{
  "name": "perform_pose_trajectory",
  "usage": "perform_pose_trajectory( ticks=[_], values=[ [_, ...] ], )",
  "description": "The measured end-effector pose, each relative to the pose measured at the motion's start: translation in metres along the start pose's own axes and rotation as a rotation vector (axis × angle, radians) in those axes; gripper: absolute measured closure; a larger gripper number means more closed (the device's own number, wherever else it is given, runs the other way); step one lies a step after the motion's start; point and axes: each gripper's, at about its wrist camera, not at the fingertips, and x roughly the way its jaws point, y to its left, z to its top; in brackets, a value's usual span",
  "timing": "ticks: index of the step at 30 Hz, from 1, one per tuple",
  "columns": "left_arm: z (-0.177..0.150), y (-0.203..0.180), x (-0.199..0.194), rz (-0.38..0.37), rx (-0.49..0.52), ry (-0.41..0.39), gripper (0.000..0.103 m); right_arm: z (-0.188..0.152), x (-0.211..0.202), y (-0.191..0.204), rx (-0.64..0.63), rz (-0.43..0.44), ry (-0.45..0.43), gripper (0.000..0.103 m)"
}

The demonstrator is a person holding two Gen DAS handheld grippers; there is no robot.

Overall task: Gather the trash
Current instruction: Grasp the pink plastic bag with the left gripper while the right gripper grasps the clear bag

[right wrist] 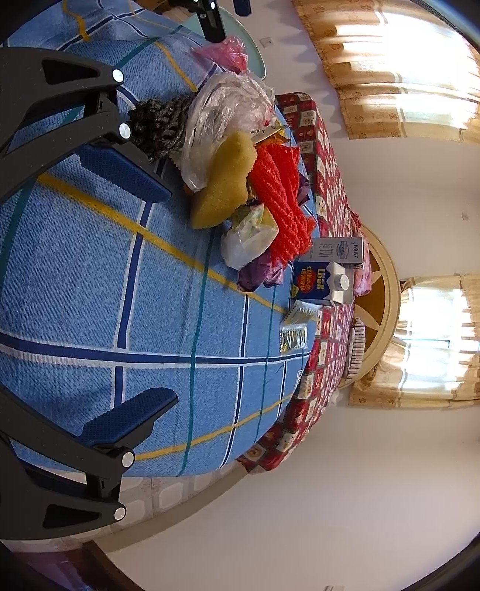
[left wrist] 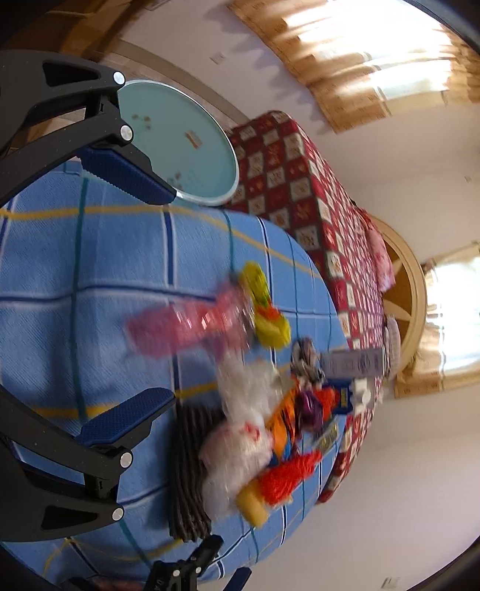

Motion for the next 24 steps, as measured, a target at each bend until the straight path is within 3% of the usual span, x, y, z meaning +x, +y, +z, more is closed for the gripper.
perform_pose_trajectory(
  ticks=[2,4,6,8,11,19,24],
  values=[
    [0.001,-0.003,0.009,-0.001,-0.001,-0.009,0.011,0.001,0.0,0.0,0.002,-0.003,-0.004,0.005],
    [0.002,-0.001,0.024,-0.053,-0.023,0.033,0.03,0.002,-0.002,0.0,0.002,-0.004,-0.011,0.005],
    [0.001,0.0,0.03,-0.089,-0.029,0.054,0.057,0.005,-0.004,0.0,-0.005,-0.011,-0.027,0.005],
    [0.0,0.0,0.031,-0.14,-0.019,0.065,0.077,0.008,-0.003,-0.001,-0.006,-0.009,-0.032,0.005],
    [-0.002,0.002,0.025,-0.162,-0.011,0.048,0.085,0.018,0.002,-0.003,0.018,0.012,-0.025,0.005],
    [0.015,0.022,-0.02,-0.149,-0.028,-0.073,0.086,0.061,0.0,-0.003,0.042,0.047,-0.084,0.005],
    [0.009,0.032,-0.036,-0.114,-0.034,-0.081,0.086,0.074,-0.001,0.03,0.015,0.141,-0.089,0.007]
  ],
)
